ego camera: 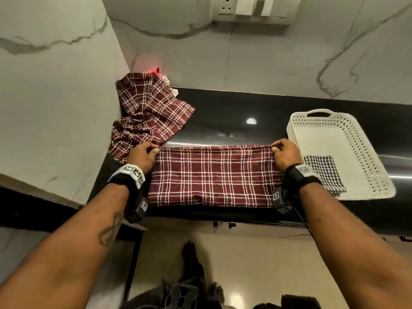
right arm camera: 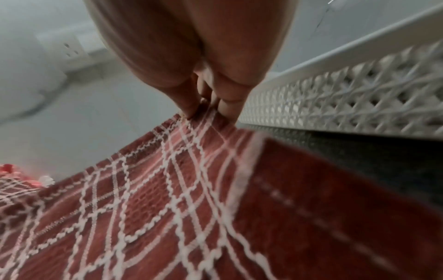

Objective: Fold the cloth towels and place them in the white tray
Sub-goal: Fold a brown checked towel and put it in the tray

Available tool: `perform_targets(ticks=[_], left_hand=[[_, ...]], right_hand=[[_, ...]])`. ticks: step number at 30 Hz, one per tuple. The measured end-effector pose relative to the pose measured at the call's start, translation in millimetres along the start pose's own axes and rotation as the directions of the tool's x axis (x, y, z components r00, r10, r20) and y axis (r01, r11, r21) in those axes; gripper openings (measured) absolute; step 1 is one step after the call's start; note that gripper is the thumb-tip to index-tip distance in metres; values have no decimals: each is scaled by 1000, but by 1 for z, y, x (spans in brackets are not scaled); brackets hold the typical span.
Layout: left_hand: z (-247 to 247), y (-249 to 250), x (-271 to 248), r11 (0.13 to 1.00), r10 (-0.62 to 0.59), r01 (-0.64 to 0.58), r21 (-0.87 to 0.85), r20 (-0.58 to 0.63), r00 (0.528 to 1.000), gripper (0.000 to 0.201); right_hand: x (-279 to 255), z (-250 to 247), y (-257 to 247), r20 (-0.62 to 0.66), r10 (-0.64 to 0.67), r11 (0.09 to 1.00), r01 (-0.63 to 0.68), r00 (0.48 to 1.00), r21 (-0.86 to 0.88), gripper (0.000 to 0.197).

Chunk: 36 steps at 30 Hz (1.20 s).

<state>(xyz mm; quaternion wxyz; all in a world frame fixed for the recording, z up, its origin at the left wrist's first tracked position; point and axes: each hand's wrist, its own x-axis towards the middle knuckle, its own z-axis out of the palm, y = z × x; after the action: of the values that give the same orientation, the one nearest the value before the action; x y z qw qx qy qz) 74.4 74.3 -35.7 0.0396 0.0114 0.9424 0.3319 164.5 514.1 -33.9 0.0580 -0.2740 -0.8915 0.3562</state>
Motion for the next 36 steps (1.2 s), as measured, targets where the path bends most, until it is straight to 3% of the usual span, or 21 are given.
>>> perform_targets(ticks=[7, 20, 23, 25, 27, 29, 30, 32, 34, 36], left_hand=[[32, -14, 34, 999, 20, -19, 47, -14, 1000, 16], [43, -11, 44, 988, 10, 3, 151, -85, 996, 5], [43, -6, 42, 981, 2, 11, 194, -67, 998, 5], [41, 0, 39, 963, 0, 13, 268, -48, 999, 15], [39, 9, 31, 929, 63, -27, 369, -86, 994, 23], [41, 22, 19, 859, 210, -137, 494, -95, 973, 19], [47, 32, 11, 806, 291, -229, 546, -28, 956, 18], [67, 52, 0, 728, 397, -455, 513, 225, 890, 32], [88, 69, -4, 697, 391, -588, 410, 470, 791, 54], [101, 78, -3, 663, 326, -621, 418, 585, 742, 64]], right_hand=[[42, 31, 12, -14, 93, 993, -94, 996, -66, 10], [62, 37, 13, 16, 94, 965, -87, 995, -246, 8], [60, 38, 5, 34, 84, 921, -65, 996, -384, 12], [55, 37, -7, 38, 100, 838, -63, 994, -542, 26], [45, 35, -27, 31, 83, 788, -47, 996, -614, 37], [29, 39, -50, 77, -39, 810, 77, 996, -581, 36], [18, 46, -61, 133, -110, 829, 165, 985, -534, 35], [-6, 69, -82, 313, -205, 848, 328, 927, -416, 42], [-26, 99, -97, 521, -210, 822, 437, 827, -364, 58], [-35, 123, -102, 643, -168, 791, 492, 747, -364, 70]])
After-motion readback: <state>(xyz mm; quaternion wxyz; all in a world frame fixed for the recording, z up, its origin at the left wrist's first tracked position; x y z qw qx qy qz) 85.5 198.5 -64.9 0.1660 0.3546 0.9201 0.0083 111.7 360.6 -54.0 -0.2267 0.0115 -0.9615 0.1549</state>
